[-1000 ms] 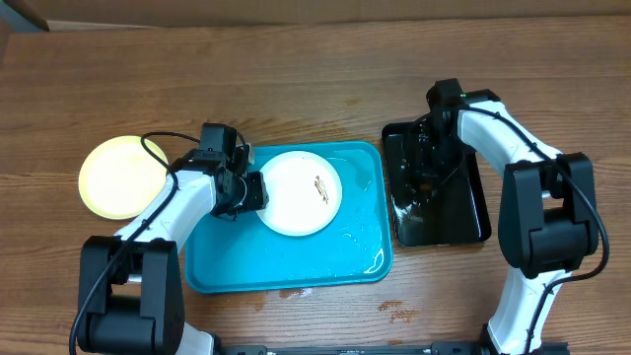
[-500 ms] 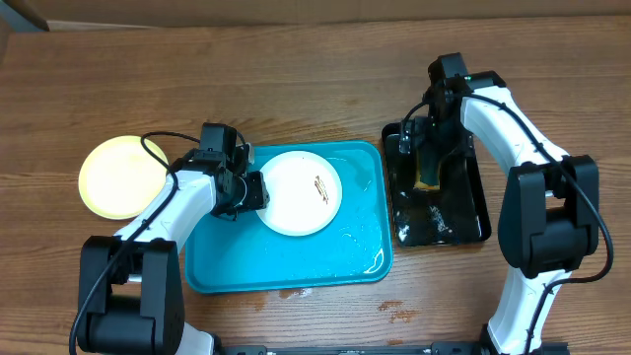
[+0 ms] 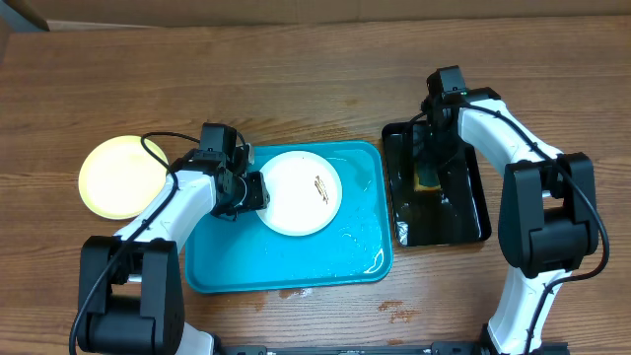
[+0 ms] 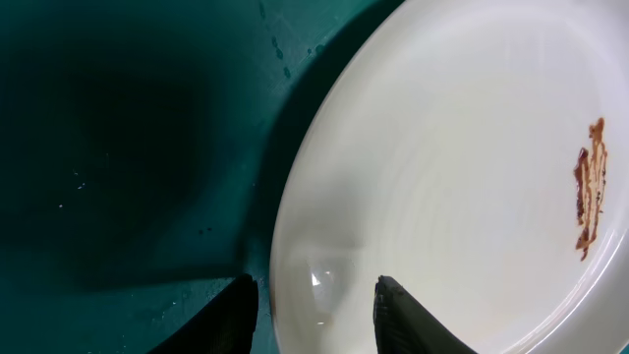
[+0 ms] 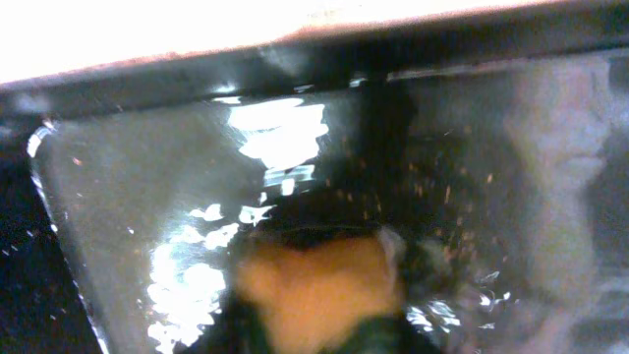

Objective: Clean dirty plates on tray and stack at the side
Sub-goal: 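Reach the right gripper into the black tray and grasp the sponge, then wet the sponge in the black tray water with the right gripper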

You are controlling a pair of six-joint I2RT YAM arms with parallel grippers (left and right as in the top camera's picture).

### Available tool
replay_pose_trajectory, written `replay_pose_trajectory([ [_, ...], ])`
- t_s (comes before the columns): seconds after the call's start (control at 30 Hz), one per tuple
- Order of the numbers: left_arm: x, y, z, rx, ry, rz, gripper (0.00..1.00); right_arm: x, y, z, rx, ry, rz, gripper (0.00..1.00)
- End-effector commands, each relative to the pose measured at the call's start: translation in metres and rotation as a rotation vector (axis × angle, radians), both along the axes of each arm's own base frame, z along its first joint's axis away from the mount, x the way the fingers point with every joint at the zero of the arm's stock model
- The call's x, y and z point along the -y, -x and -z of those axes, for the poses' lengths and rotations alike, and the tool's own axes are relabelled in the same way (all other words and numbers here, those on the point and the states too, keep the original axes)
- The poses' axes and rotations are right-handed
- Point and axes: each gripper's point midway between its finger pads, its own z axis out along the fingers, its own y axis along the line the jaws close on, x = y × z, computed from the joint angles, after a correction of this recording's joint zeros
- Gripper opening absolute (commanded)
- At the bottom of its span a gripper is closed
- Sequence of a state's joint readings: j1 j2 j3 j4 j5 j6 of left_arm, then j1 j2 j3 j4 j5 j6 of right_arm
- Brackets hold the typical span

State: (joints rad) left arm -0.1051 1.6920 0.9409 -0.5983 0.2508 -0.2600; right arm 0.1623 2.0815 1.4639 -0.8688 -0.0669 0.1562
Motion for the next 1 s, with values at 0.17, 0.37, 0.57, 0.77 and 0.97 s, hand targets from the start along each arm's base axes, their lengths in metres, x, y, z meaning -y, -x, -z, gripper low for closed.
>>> replay_pose_trajectory([
  [0.17, 0.003, -0.005, -0.001, 0.004, 0.002, 0.003, 0.45, -0.001, -0.016, -0.02, 0.045, -0.013, 0.005, 0.68],
  [0.37, -0.001, 0.003, 0.002, -0.026, -0.023, 0.009, 0.43, -0.004, -0.006, -0.04, -0.02, -0.026, 0.002, 0.96],
  [0.57, -0.007, 0.007, 0.006, -0.041, -0.056, 0.002, 0.33, -0.001, 0.022, -0.021, -0.12, -0.02, 0.003, 0.98],
  [0.77, -0.007, 0.005, 0.006, -0.032, -0.055, 0.002, 0.18, -0.008, 0.038, 0.004, -0.152, -0.071, 0.0, 1.0],
  [0.97, -0.006, -0.001, 0.005, -0.008, -0.052, 0.0, 0.07, -0.01, 0.026, 0.0, -0.108, -0.09, 0.0, 0.09],
])
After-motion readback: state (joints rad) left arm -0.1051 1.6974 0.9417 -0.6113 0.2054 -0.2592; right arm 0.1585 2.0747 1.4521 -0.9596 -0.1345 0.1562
